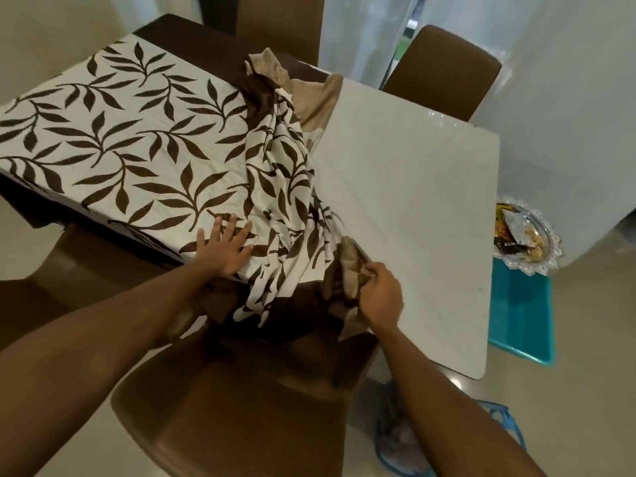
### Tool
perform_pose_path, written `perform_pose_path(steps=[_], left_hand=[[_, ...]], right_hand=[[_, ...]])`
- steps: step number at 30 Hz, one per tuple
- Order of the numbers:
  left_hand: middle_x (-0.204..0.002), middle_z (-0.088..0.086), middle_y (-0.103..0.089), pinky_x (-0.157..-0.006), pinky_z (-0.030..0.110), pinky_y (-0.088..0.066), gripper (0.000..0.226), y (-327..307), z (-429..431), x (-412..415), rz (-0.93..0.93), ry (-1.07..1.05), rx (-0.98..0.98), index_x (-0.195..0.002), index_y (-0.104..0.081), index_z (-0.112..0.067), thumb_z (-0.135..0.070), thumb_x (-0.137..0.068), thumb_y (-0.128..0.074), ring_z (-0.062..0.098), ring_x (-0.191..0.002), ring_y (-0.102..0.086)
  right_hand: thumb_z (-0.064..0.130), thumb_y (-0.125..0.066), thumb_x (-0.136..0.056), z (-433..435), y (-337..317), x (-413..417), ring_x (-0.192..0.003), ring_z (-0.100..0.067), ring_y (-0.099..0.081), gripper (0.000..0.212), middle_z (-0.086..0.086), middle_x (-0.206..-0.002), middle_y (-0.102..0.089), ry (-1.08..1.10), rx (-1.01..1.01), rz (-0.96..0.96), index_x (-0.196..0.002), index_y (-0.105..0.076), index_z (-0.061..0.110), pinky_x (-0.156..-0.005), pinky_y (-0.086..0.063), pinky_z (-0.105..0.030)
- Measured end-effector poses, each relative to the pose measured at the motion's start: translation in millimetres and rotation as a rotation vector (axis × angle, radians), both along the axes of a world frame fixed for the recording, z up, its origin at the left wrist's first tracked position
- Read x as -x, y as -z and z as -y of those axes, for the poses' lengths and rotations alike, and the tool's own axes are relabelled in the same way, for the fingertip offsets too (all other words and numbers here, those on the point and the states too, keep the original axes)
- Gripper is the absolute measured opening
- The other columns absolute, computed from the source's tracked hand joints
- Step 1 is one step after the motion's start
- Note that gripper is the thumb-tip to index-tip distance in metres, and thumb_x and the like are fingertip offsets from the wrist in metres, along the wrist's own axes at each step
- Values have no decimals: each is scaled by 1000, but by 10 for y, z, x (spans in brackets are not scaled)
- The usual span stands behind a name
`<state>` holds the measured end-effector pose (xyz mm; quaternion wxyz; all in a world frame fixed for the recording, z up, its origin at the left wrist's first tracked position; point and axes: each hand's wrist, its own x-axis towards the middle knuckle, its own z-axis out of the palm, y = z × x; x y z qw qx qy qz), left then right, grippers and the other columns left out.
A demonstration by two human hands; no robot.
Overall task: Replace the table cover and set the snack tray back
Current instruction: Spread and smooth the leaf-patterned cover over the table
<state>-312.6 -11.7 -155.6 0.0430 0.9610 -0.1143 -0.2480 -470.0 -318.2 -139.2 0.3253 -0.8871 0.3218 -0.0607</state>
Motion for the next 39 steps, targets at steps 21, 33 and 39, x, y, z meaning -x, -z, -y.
perform_pose_path(steps=[21, 33, 39], left_hand=[[-169, 3, -1, -122, 57, 3, 61, 153, 455, 72, 209, -74, 160, -160, -12, -26, -49, -104, -20, 27, -155, 6], [-167, 3, -16, -121, 57, -2, 56, 97, 545, 61, 259, -178, 265, -157, -27, -25, -47, -105, -20, 27, -155, -7], [-103, 1, -69, -97, 56, -46, 47, -156, 718, -92, 362, -475, 500, -106, -63, -23, -49, -97, -25, 24, -101, -62]], right_hand=[[24, -56, -93, 1080, -139, -78, -120, -37, -47, 43, -15, -131, -48, -59, 464, -489, -136, -53, 17, -97, -42, -53], [39, -41, -105, 529, -119, -1207, -129, -34, -50, 48, -3, -149, -47, -640, 425, -249, -149, -41, 22, -96, -48, -59], [54, -36, -101, 1464, -2, -1169, -125, -41, -53, 53, -11, -142, -54, -434, 595, -314, -139, -49, 19, -103, -43, -61]])
